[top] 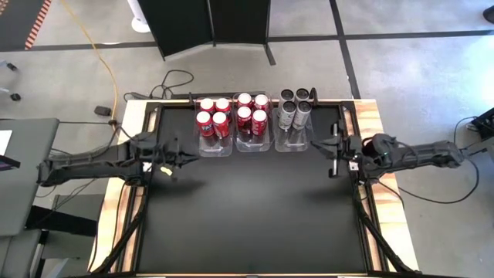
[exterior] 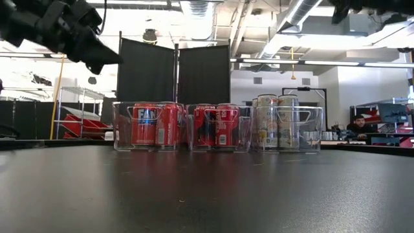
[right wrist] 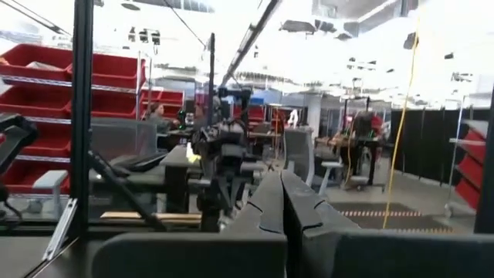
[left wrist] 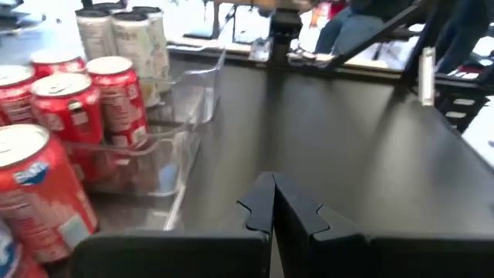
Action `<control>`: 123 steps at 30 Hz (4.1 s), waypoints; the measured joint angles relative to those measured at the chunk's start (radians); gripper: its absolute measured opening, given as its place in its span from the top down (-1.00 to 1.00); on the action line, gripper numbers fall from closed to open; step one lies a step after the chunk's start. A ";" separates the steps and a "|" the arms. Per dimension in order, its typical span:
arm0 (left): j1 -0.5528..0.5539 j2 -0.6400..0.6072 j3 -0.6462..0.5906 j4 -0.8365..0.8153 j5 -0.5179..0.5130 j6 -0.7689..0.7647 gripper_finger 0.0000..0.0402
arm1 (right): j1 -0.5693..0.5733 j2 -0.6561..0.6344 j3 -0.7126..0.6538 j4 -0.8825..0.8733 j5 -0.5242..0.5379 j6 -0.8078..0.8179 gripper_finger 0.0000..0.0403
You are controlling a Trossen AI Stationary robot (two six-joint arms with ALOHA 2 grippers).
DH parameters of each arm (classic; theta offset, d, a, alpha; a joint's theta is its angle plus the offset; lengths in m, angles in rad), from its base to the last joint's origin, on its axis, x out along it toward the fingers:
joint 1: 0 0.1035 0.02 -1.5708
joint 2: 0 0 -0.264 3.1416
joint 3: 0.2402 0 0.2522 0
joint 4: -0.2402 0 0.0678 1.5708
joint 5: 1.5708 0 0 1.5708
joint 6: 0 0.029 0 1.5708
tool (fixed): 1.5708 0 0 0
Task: Sort soda cans
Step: Return to Home Position
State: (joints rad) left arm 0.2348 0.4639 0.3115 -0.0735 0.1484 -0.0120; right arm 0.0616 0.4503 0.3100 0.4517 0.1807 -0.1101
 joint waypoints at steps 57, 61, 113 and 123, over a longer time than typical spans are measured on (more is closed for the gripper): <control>0.003 -0.460 -0.021 -0.277 -0.060 0.129 1.00 | -0.192 -0.449 -0.150 -0.330 -0.153 -0.045 0.99; 0.003 -0.460 -0.025 -0.274 -0.059 0.131 1.00 | -0.215 -0.450 -0.151 -0.375 -0.154 -0.025 0.99; -0.093 -0.422 -0.303 0.115 -0.051 -0.046 1.00 | -0.218 -0.448 -0.300 -0.267 -0.300 0.050 0.99; -0.097 -0.397 -0.304 0.110 -0.094 -0.075 1.00 | -0.220 -0.447 -0.300 -0.351 -0.292 0.056 0.99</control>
State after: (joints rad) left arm 0.1375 0.0673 0.0074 0.0364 0.0540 -0.0871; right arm -0.1589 0.0029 0.0101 0.1009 -0.1116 -0.0536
